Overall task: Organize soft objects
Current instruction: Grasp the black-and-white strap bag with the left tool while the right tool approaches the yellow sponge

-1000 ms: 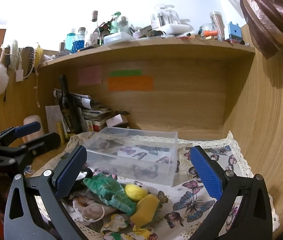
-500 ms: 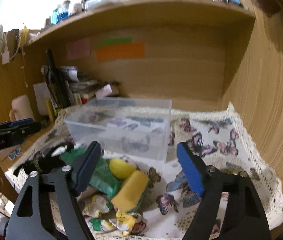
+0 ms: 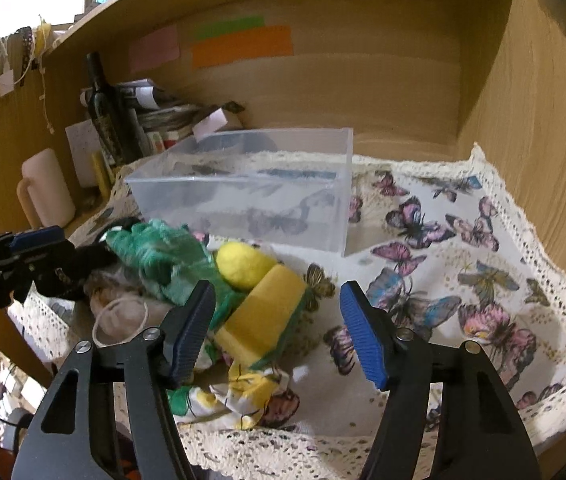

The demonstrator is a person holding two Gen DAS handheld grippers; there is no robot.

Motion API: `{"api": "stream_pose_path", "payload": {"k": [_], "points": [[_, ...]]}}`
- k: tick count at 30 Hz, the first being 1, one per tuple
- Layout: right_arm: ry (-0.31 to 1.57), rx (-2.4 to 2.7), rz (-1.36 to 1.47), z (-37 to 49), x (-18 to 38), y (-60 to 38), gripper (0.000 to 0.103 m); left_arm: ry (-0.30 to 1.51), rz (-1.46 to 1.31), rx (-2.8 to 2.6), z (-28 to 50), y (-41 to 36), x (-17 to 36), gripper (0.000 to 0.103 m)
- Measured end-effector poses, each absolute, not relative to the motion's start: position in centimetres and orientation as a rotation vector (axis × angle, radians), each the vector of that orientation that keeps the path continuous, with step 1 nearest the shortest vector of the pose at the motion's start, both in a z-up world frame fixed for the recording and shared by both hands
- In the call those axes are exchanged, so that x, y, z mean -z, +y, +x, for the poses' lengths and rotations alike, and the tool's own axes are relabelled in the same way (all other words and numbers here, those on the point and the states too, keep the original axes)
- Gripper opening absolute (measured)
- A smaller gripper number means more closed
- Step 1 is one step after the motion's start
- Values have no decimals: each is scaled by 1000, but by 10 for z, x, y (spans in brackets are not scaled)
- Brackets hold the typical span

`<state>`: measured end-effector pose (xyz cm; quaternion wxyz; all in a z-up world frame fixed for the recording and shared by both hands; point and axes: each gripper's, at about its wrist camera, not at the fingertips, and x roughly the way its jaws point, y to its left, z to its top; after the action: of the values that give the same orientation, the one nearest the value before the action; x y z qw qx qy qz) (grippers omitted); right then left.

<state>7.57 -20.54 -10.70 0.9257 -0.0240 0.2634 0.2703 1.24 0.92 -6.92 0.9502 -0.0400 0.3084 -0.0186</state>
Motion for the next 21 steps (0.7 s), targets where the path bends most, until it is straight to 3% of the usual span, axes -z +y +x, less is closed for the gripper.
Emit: {"api": "stream_pose_path", "payload": {"k": [5, 9, 10, 12, 17, 18, 21], "points": [[588, -582, -6, 85, 118, -207, 60, 677, -86, 48, 24, 7, 86, 52], [621, -621, 55, 91, 120, -212, 47, 693, -106, 52, 28, 14, 94, 52], [625, -628, 62, 92, 120, -213, 41, 688, -109, 51, 28, 15, 94, 50], [625, -635, 62, 92, 119, -213, 35, 682, -102, 57, 26, 15, 94, 34], [608, -627, 35, 88, 117, -210, 29, 668, -91, 46, 25, 16, 90, 24], [600, -623, 28, 87, 116, -210, 19, 666, -92, 43, 25, 16, 89, 24], [579, -600, 20, 85, 111, -212, 14, 650, -105, 32, 24, 21, 83, 22]]}}
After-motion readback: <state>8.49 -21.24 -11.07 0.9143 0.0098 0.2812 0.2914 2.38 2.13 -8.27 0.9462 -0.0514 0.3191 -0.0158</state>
